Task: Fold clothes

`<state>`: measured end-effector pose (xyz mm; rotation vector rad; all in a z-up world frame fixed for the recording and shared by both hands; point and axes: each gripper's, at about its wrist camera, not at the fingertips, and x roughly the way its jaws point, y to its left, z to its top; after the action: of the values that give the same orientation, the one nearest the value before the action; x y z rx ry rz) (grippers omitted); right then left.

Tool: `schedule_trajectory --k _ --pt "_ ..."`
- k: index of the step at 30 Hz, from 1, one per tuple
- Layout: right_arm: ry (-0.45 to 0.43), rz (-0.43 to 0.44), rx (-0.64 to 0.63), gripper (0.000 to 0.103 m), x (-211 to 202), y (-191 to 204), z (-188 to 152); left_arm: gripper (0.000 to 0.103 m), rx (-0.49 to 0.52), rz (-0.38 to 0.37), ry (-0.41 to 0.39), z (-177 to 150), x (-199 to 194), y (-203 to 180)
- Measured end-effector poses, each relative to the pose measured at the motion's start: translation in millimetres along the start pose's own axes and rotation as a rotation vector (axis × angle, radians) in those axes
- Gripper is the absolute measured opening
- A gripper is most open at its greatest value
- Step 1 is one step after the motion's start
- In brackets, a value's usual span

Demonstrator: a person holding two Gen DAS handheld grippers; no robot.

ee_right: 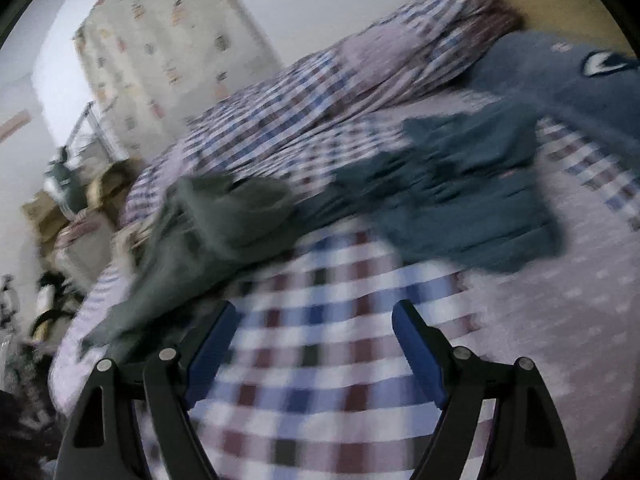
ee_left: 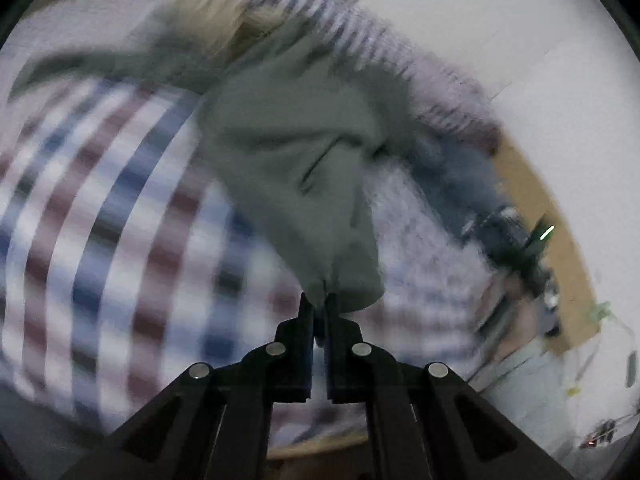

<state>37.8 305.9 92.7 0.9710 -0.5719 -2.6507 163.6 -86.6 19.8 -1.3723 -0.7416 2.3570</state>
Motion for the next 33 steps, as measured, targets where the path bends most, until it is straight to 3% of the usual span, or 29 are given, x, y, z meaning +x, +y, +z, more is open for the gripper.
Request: schedule_trajectory --k 4,7,12,20,21,22,23,27,30,33 --pt "0.120 0.171 -0.016 0.084 29 36 -18 0.003 -0.121 -0.041 0.000 -15 7 32" --pt "0.220 0.251 -0.020 0.084 55 64 -35 0.003 -0.084 -0.070 -0.028 -16 1 27" --pt "0.317 0.328 -0.002 0.084 93 101 -53 0.003 -0.064 -0.143 -0.050 -17 -9 26" --pt "0.318 0.322 -0.085 0.084 128 158 -67 0.003 0.048 -0.319 -0.111 -27 -42 5" --pt "0.320 0.339 -0.096 0.071 131 166 -70 0.003 0.050 -0.321 -0.118 -28 -46 6" --pt "0.331 0.371 -0.110 0.046 135 175 -73 0.003 0.044 -0.314 -0.124 -28 -50 10" --pt "0.347 0.353 -0.128 0.008 137 182 -76 0.003 0.028 -0.309 -0.133 -28 -53 14" --pt "0.285 0.280 -0.154 0.007 111 195 -69 0.003 -0.095 -0.323 -0.192 -22 -68 42" --pt "0.173 0.330 -0.173 0.006 51 208 -42 0.003 -0.132 -0.372 -0.244 -20 -81 52" --pt "0.120 0.384 -0.284 0.007 -6 235 -32 0.003 -0.139 -0.402 -0.287 -18 -91 54"
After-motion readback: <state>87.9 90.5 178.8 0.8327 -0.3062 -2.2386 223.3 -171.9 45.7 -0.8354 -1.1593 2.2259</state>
